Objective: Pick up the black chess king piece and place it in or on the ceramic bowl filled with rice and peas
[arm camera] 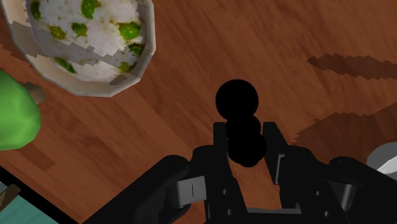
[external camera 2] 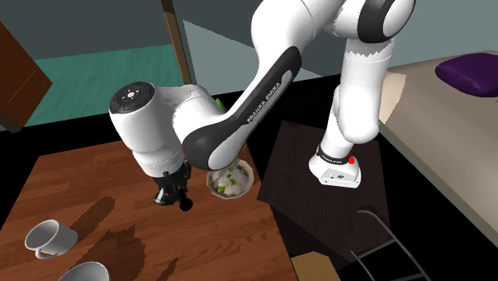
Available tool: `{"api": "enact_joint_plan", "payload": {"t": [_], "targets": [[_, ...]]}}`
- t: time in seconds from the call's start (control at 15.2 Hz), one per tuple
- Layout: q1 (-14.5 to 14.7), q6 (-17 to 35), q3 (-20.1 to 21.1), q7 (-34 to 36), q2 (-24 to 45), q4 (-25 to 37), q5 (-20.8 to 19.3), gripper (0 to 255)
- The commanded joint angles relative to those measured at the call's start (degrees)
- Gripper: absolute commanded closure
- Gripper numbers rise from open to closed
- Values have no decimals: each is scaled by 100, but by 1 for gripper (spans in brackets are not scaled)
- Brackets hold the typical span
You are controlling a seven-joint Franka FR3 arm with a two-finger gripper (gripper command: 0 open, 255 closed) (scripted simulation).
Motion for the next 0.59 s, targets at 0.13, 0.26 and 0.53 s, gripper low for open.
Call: {"api": "enact_joint_plan", "payload": {"t": [0.13, 0.26, 0.53], "targets": [[-131, -97, 19, -229, -328, -151, 240, 255], [-314, -8, -2, -585, -834, -624, 594, 255], [-490, 48, -218, -1350, -1825, -1473, 1276, 255]]}}
